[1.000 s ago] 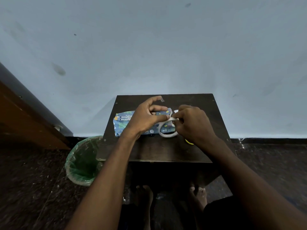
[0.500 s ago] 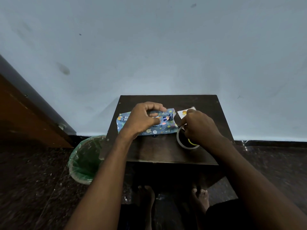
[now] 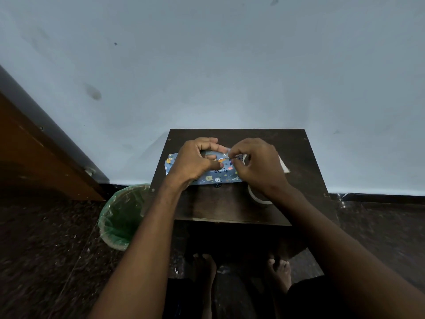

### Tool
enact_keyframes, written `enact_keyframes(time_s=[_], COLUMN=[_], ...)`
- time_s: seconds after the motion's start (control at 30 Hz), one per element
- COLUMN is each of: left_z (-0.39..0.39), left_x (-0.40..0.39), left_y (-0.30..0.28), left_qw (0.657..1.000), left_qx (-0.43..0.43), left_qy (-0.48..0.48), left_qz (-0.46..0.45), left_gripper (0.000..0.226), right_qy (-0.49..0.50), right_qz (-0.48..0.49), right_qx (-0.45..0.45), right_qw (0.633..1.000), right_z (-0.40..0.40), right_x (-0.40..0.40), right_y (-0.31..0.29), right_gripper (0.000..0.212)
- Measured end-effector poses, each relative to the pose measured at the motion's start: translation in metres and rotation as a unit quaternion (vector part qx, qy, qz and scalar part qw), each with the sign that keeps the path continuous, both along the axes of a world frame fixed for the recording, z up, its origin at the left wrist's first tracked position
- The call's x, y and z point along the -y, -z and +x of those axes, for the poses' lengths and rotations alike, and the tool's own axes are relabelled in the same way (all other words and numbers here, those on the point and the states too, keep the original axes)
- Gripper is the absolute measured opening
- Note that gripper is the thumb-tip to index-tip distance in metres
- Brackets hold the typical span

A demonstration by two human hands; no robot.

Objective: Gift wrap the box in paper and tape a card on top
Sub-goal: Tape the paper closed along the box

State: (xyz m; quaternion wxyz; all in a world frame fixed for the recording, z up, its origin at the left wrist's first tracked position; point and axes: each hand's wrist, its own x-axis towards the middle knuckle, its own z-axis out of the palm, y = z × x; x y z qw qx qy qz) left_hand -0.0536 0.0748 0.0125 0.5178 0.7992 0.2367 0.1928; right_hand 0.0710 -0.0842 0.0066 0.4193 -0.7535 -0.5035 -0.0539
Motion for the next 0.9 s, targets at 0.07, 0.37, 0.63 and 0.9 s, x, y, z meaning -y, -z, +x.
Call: enact_keyframes(time_s=[0.07,0.37,0.63,0.9], left_z=[-0.0002,0.001,-0.0005,-0.0001], left_x=[-0.0006,-0.0027,-0.0012,0.0002], left_y=[0.0006,0.0025,0.0001,-0.0017], left_qw=[1.0,0.999,0.999,0.998], left_qx=[-0.003,-0.012,-0.023,-0.055], left_qy=[-0.004,0.023,0.013,-0.002], left_qz=[0.026,0.032,0.033,0.021], left_gripper=[0.048,0.054,0.046,0.031], right_qy=[-0.009,0.01,0.005,0.003], right_qz=[-0.041,-0.067,-0.039,-0.004], right_qx=[0.024,0.075,0.007,0.005], right_qw=[0.999,0.995,0.999,1.0], right_z=[-0.0015,0.0002,0.0014,0.0017], right_x=[-0.0025,-0.0041,-0.0079,-0.011], right_y=[0.0067,0.0114,0.0082,0.008], right_gripper=[0.024,0.036,0.03,0.026])
